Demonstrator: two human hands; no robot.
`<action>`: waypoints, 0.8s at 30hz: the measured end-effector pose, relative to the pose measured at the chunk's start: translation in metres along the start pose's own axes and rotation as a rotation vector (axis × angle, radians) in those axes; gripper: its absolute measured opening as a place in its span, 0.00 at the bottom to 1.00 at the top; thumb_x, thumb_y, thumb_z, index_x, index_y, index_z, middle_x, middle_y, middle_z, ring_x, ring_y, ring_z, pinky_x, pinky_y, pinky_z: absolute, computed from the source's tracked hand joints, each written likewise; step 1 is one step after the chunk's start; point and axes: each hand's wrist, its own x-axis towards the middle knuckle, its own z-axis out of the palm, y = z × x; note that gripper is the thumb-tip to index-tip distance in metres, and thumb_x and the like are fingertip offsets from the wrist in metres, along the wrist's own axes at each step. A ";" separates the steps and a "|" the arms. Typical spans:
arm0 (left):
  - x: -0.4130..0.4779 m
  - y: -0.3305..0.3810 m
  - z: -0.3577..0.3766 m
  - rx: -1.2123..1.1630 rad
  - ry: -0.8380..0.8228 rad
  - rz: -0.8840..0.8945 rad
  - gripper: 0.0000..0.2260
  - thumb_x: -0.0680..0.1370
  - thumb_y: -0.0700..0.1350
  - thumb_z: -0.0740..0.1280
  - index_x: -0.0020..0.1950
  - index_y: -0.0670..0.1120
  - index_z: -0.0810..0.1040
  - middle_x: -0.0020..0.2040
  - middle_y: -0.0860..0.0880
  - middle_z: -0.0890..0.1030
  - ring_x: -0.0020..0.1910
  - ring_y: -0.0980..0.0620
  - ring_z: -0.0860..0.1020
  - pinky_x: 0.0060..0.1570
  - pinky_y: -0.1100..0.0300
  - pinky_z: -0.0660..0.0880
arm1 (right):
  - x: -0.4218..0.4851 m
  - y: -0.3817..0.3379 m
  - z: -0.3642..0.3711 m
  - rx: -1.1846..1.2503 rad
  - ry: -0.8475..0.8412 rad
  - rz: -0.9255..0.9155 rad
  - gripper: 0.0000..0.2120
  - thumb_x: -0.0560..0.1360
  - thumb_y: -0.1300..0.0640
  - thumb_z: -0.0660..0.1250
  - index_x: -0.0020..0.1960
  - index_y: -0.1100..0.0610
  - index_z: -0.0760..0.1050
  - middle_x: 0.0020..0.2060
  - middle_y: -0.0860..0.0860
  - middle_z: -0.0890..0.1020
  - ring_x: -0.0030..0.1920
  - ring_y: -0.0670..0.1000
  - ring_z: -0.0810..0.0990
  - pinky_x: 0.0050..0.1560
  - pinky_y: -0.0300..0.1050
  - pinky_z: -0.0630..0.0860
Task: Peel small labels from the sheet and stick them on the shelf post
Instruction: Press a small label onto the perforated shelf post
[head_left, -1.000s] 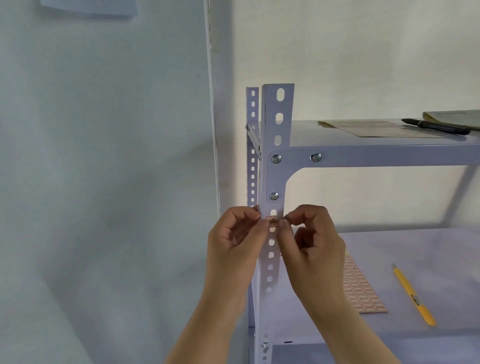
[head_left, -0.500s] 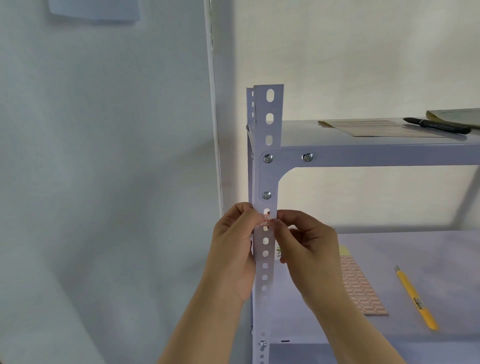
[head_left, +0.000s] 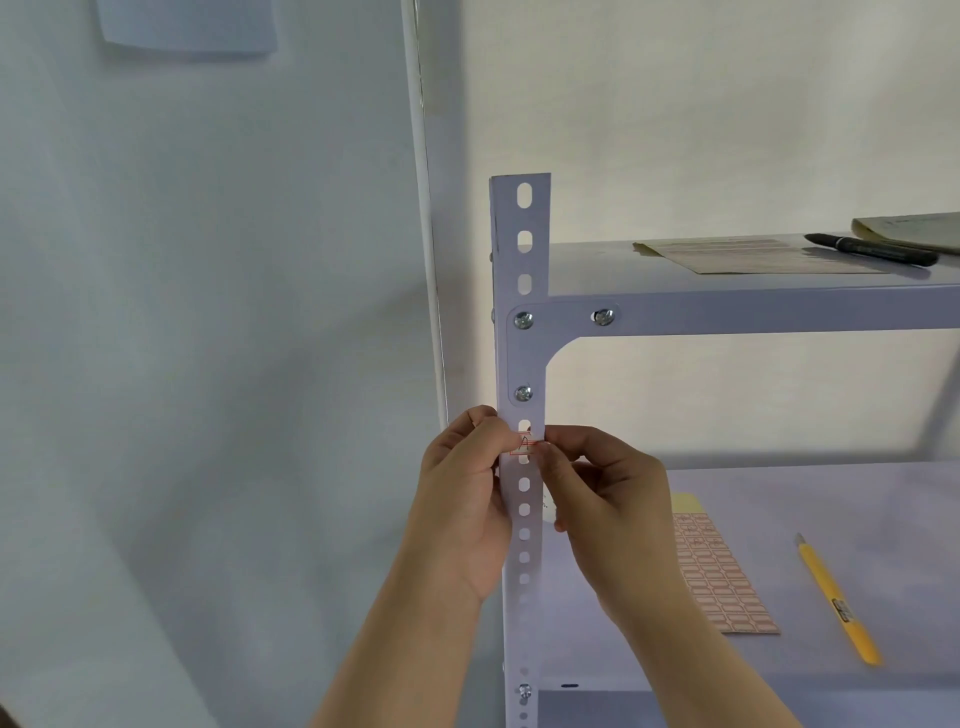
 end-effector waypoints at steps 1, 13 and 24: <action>0.000 0.000 0.001 -0.002 0.001 -0.002 0.08 0.76 0.32 0.60 0.50 0.26 0.68 0.50 0.40 0.73 0.39 0.42 0.73 0.34 0.56 0.73 | 0.000 0.000 0.000 0.003 0.001 0.001 0.10 0.77 0.62 0.69 0.45 0.50 0.85 0.32 0.48 0.84 0.27 0.51 0.70 0.30 0.46 0.70; -0.004 -0.004 -0.006 -0.080 -0.045 0.015 0.07 0.77 0.31 0.59 0.53 0.28 0.68 0.53 0.37 0.74 0.49 0.39 0.70 0.35 0.54 0.75 | -0.002 -0.001 0.000 -0.010 -0.002 0.009 0.09 0.78 0.61 0.68 0.46 0.50 0.85 0.35 0.49 0.85 0.27 0.50 0.72 0.30 0.46 0.73; 0.006 -0.005 -0.009 -0.064 -0.057 -0.043 0.12 0.75 0.32 0.61 0.57 0.28 0.72 0.53 0.36 0.78 0.48 0.39 0.73 0.36 0.53 0.76 | -0.001 -0.002 0.001 -0.013 0.015 0.000 0.10 0.78 0.62 0.68 0.45 0.50 0.86 0.32 0.46 0.84 0.26 0.48 0.71 0.29 0.45 0.72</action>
